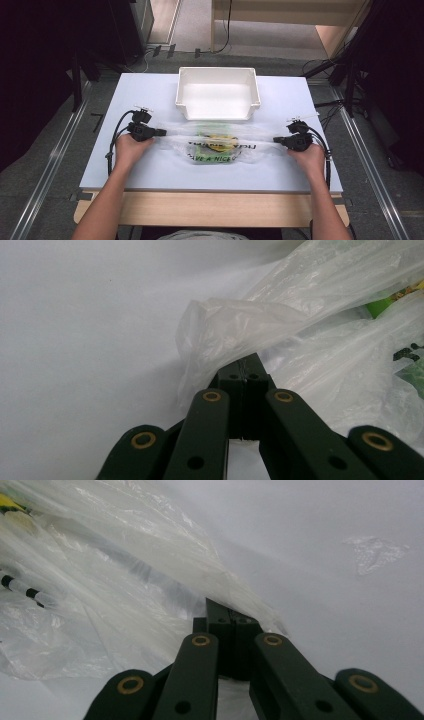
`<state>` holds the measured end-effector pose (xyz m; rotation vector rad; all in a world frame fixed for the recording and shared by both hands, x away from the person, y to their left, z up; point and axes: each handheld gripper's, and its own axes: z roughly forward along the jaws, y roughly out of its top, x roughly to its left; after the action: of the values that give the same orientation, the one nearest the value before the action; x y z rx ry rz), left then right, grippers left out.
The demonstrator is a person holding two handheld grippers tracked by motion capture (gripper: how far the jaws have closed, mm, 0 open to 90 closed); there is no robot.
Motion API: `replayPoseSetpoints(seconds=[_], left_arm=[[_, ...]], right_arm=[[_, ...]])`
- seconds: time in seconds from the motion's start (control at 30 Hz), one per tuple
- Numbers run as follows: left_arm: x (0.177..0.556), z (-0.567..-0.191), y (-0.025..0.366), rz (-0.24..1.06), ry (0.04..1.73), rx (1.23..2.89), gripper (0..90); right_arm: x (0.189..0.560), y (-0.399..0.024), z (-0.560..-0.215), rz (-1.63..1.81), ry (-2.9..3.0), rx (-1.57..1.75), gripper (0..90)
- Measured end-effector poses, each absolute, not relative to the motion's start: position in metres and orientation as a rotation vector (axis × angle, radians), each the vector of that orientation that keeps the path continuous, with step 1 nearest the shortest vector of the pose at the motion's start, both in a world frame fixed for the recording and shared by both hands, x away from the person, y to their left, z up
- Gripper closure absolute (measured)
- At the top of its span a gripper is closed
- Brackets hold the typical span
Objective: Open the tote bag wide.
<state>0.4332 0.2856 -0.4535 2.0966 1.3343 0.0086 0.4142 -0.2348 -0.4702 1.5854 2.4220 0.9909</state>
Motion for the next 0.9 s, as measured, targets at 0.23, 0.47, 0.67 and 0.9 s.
replayPoseSetpoints(seconds=[0.23,0.47,0.67,0.9], left_arm=[[0.433,-0.454,0.286,0.011,1.335,2.093,90.0],[0.433,-0.450,0.280,0.019,1.362,2.119,90.0],[0.430,-0.444,0.276,0.041,1.324,2.128,90.0],[0.425,-0.432,0.267,0.040,1.257,2.128,90.0]], right_arm=[[0.414,-0.237,-0.470,0.982,2.420,1.585,90.0],[0.415,-0.226,-0.460,0.974,2.426,1.562,90.0],[0.414,-0.218,-0.451,1.021,2.439,1.507,90.0],[0.409,-0.199,-0.436,1.051,2.470,1.413,90.0]])
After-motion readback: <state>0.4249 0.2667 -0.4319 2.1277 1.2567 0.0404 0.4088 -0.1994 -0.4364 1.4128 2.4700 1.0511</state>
